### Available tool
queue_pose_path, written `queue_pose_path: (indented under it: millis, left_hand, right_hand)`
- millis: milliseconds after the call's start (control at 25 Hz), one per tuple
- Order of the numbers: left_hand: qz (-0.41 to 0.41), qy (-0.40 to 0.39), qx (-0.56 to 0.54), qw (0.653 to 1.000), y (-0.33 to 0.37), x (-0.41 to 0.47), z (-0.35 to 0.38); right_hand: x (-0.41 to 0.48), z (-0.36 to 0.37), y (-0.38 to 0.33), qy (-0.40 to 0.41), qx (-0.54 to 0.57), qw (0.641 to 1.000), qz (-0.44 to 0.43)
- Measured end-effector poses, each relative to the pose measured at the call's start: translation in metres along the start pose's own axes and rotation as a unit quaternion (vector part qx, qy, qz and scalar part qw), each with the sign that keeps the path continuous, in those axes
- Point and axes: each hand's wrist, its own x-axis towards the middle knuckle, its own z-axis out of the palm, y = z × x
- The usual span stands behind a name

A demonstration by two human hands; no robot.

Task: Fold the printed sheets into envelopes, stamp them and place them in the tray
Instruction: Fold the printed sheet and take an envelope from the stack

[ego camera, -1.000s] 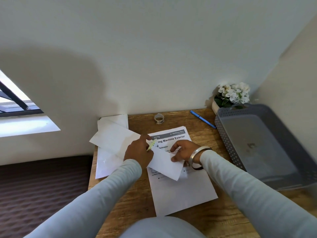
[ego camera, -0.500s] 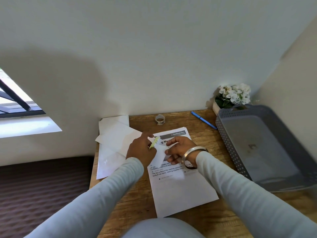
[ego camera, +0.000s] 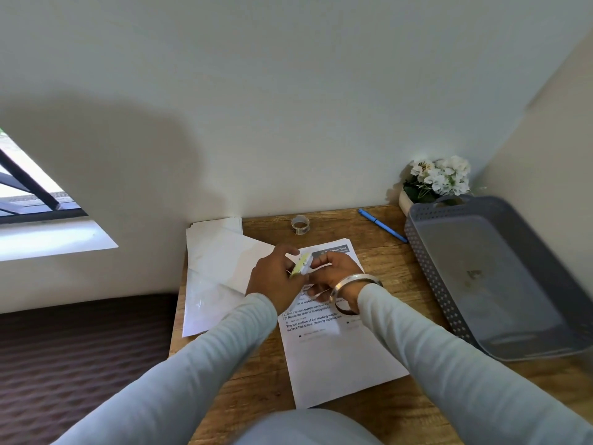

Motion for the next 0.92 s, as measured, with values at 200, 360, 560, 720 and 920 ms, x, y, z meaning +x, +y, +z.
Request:
queue_pose_path:
  millis: [200,360,560,720,920]
  left_hand:
    - [0.001,-0.002,-0.036,0.999,0.002,-0.002,0.0]
    - [0.012,-0.007,-0.058,0.998,0.008,-0.004,0.002]
    - [0.022,-0.007,-0.066,0.998,0.015,-0.007,0.001]
    - [0.024,-0.003,-0.066,0.998,0.017,-0.007,-0.001]
    - [-0.002,0.01,-0.089,0.996,0.023,-0.005,-0.004]
  right_hand:
    - [0.001,0.0,0.006,-0.017,-0.018,1.0,0.019]
    - [-0.001,0.001,0.005,-0.01,-0.015,1.0,-0.009]
    - [-0.001,0.004,0.004,0.017,-0.025,1.0,-0.008]
    - [-0.001,0.005,0.006,0.033,-0.01,0.999,-0.009]
    - [-0.002,0.004,0.011,0.002,0.039,0.998,-0.04]
